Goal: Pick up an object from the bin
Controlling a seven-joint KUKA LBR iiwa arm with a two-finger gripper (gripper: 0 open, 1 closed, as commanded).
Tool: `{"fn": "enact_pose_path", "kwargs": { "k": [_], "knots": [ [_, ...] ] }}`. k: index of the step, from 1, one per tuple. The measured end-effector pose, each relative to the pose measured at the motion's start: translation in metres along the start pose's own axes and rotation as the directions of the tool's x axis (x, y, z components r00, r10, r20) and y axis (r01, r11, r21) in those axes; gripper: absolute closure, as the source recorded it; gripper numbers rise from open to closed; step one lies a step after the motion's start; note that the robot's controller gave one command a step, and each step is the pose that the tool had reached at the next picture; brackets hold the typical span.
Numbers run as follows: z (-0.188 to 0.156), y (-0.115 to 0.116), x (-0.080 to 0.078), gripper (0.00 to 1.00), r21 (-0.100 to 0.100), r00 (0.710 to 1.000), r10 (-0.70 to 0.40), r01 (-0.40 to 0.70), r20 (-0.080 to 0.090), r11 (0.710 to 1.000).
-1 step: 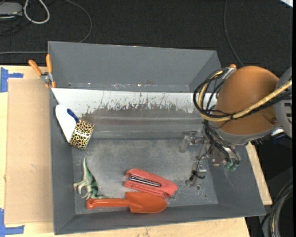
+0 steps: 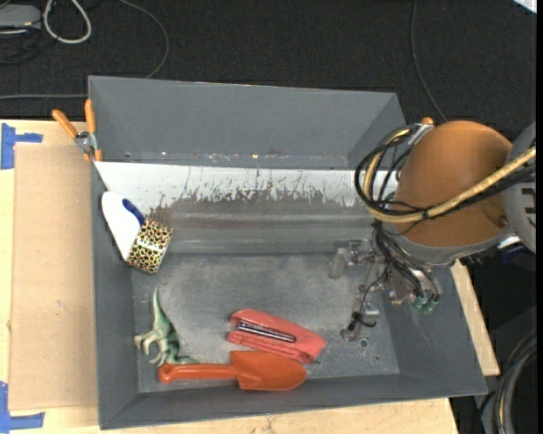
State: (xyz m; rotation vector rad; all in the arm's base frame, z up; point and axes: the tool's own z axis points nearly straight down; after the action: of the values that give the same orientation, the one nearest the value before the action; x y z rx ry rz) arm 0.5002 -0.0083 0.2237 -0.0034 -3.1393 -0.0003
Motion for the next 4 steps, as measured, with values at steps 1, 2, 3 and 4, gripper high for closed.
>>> {"fn": "enact_pose_path", "kwargs": {
  "k": [1,2,3,4],
  "knots": [
    [0.061,0.033,0.022,0.00,-0.001,0.996,-0.087,0.087,-0.007,0.996],
    [0.087,0.024,0.029,0.00,0.001,0.994,-0.109,0.109,0.001,0.994],
    [0.143,0.046,0.000,0.00,-0.003,0.998,-0.064,0.064,-0.007,0.998],
    [0.154,0.056,0.007,0.00,0.001,0.998,-0.063,0.063,0.007,0.998]
  ]
}}
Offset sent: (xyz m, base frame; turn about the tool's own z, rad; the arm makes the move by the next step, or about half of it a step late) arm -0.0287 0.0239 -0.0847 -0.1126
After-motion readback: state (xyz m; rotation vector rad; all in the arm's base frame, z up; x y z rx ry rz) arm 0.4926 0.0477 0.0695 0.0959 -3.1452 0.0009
